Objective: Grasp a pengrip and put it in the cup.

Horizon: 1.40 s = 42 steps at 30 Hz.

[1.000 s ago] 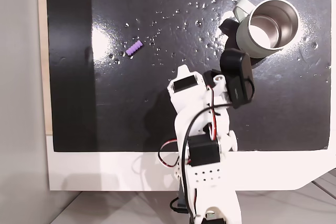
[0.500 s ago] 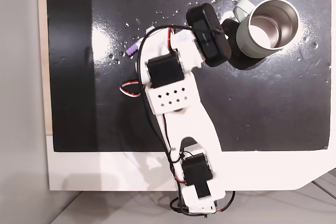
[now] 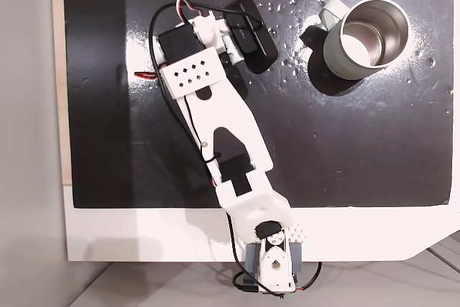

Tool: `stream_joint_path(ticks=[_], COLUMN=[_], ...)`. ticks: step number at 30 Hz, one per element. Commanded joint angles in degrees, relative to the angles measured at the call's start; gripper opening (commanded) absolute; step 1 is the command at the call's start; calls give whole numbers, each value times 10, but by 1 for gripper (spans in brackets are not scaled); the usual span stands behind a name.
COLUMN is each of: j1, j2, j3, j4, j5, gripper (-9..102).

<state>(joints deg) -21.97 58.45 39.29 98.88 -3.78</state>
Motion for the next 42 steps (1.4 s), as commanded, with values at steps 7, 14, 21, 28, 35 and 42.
stream_joint_path(ticks=[7, 14, 21, 28, 35, 42], j1=[-23, -53, -78, -81, -69, -55], j2=[-165, -251, -308, -321, -294, -186], j3=[-211, -279, -316, -317, -297, -243], j4=[39, 40, 40, 42, 44, 44], j5=[15, 26, 29, 33, 33, 40], gripper=[31, 31, 24, 1, 0, 0])
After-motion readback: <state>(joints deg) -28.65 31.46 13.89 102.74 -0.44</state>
